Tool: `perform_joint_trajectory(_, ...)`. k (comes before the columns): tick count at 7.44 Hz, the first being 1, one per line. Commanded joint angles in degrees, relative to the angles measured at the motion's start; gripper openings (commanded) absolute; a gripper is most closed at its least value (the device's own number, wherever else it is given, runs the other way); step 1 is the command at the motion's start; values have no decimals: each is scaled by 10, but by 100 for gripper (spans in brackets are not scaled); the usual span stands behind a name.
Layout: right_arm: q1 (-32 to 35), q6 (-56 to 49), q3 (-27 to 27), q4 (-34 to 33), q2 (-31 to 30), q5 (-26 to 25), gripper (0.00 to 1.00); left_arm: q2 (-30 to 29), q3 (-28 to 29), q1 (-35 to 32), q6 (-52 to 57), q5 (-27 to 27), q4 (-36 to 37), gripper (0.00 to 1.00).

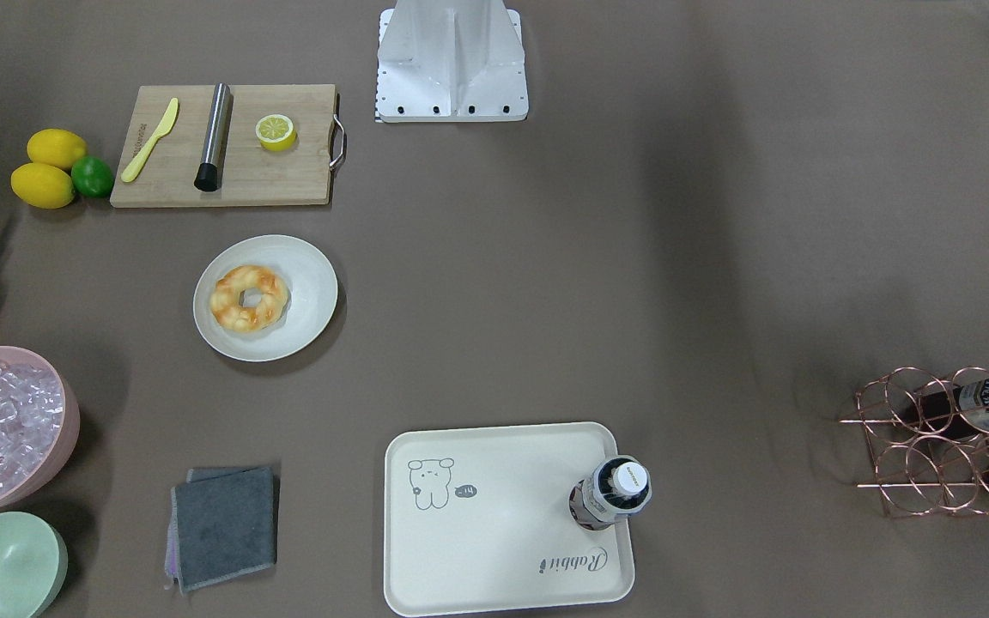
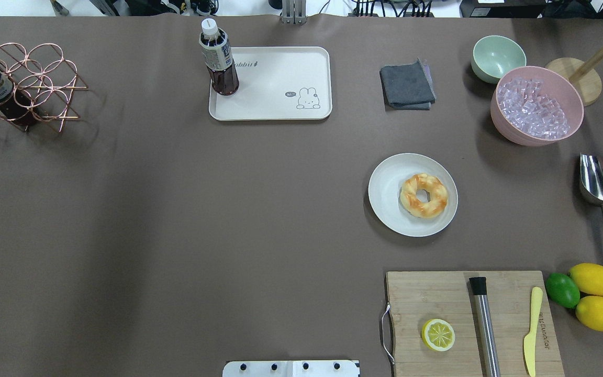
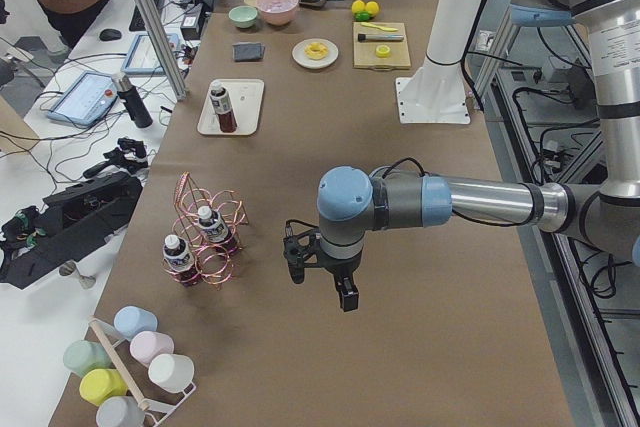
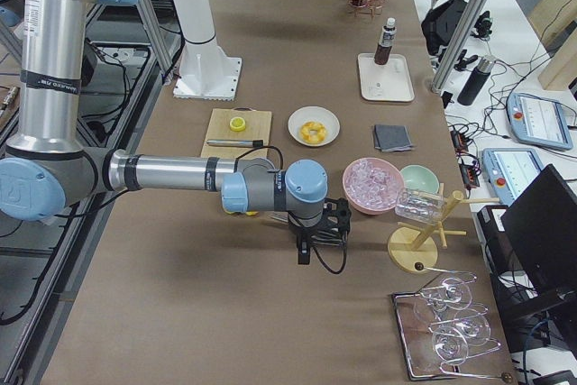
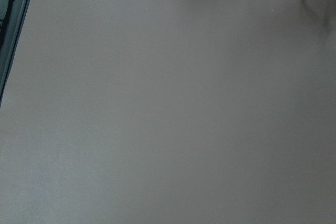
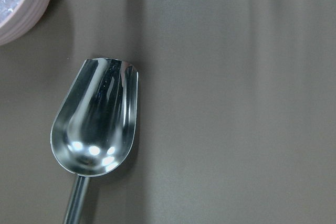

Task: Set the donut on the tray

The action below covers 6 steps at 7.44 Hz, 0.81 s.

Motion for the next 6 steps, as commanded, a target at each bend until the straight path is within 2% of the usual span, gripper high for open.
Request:
perform_joint_trajectory(1,0,-1,0,0,-1,1,100,0,1,0,0,0,0,98)
perform_joint_trajectory(6,0,0,11,-2,-8,4,100,1,1,-1,0,0,0,98)
